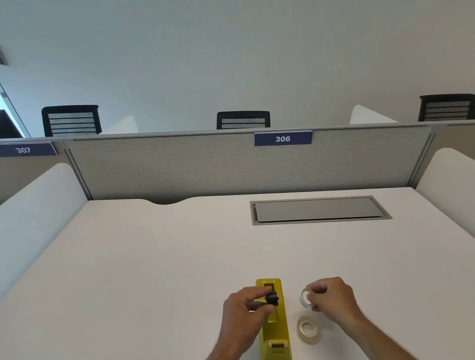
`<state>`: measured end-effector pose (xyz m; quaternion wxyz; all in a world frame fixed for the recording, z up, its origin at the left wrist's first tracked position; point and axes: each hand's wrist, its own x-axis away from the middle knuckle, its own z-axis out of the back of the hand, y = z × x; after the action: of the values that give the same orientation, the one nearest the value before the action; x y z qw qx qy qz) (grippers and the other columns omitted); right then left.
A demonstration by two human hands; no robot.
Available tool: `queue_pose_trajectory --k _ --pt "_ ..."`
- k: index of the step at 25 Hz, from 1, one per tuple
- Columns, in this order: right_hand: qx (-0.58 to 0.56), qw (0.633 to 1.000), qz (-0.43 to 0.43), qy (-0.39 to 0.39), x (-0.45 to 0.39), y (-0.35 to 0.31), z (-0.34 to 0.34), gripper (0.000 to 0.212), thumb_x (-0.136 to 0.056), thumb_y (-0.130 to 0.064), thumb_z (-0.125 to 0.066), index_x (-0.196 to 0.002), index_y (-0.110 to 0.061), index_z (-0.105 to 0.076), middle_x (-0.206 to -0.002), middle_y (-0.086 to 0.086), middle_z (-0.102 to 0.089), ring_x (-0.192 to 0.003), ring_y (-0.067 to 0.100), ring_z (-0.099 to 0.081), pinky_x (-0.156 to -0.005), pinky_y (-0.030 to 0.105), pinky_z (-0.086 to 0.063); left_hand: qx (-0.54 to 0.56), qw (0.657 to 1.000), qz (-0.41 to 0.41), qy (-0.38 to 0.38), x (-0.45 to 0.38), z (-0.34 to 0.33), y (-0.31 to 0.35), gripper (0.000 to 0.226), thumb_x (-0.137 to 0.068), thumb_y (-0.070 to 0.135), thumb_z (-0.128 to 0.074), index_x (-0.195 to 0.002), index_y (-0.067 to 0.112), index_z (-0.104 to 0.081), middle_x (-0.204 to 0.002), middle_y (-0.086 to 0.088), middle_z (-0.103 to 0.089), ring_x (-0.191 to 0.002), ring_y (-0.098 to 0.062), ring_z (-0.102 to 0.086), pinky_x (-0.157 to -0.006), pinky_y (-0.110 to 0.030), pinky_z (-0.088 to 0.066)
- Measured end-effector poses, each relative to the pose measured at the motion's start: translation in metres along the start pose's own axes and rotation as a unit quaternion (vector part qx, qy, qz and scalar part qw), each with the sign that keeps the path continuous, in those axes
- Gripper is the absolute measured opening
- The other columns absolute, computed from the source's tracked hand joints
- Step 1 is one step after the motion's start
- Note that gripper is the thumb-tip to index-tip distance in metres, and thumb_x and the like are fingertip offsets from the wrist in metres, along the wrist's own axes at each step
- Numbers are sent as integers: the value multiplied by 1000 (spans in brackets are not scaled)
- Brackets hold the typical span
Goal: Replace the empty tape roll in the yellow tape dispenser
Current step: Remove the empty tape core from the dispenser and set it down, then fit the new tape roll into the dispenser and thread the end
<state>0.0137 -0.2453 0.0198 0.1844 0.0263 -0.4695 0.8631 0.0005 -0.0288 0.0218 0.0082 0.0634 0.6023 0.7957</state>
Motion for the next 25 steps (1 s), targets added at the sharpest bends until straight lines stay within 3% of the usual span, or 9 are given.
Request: queue_pose_trajectory --k 5,11,14,16,19,22,25 --pt "138 990 -21 17 -15 8 -4 11 -66 -8 -69 -61 -17 -74 -50 -2 -70 -45 11 -68 -58 25 -57 -8 1000 7 -4 0 0 -2 37 -79 4 -80 -105 30 -76 -103 19 -71 -85 -1 -72 -74 -12 -56" --pt "181 982 -44 25 -29 17 -11 11 -66 -17 -76 -58 -18 -68 -55 -4 -69 -56 11 -66 -46 18 -40 -16 1000 11 -2 2 0 -1 36 -79 10 -82 -101 37 -73 -99 22 -72 -84 0 -72 -71 -11 -55" --pt "169 984 -36 31 -27 22 -13 11 -69 -15 -73 -60 -13 -66 -56 0 -70 -56 17 -68 -51 22 -46 -17 1000 15 -1 3 1 0 36 -79 12 -82 -99 39 -72 -98 19 -74 -84 0 -72 -70 -11 -54" --pt "148 987 -12 58 -20 22 -12 3 -73 -17 -72 -76 -16 -73 -72 0 -75 -67 19 -69 -63 26 -51 -17 1000 19 1 3 2 0 35 -79 13 -82 -98 40 -71 -99 18 -74 -84 1 -72 -69 -10 -54" --pt "172 983 58 38 0 20 -7 18 -71 -37 -74 -84 -25 -71 -76 -9 -70 -71 8 -64 -66 26 -54 -20 1000 20 3 3 1 -1 35 -79 14 -82 -99 40 -71 -101 17 -74 -85 0 -71 -70 -10 -53" --pt "313 939 126 -60 21 19 -6 45 -62 -62 -64 -95 -32 -62 -89 -14 -62 -84 8 -61 -72 24 -51 -10 1000 21 5 4 -1 -2 35 -78 13 -83 -98 39 -73 -102 16 -75 -86 -4 -72 -76 -14 -56" --pt "353 923 133 -79 32 21 -12 57 -60 -67 -63 -105 -34 -54 -92 -15 -52 -95 11 -60 -77 25 -48 -10 1000 23 4 5 -3 -2 35 -79 13 -82 -104 35 -74 -104 14 -74 -87 -6 -72 -82 -18 -57"
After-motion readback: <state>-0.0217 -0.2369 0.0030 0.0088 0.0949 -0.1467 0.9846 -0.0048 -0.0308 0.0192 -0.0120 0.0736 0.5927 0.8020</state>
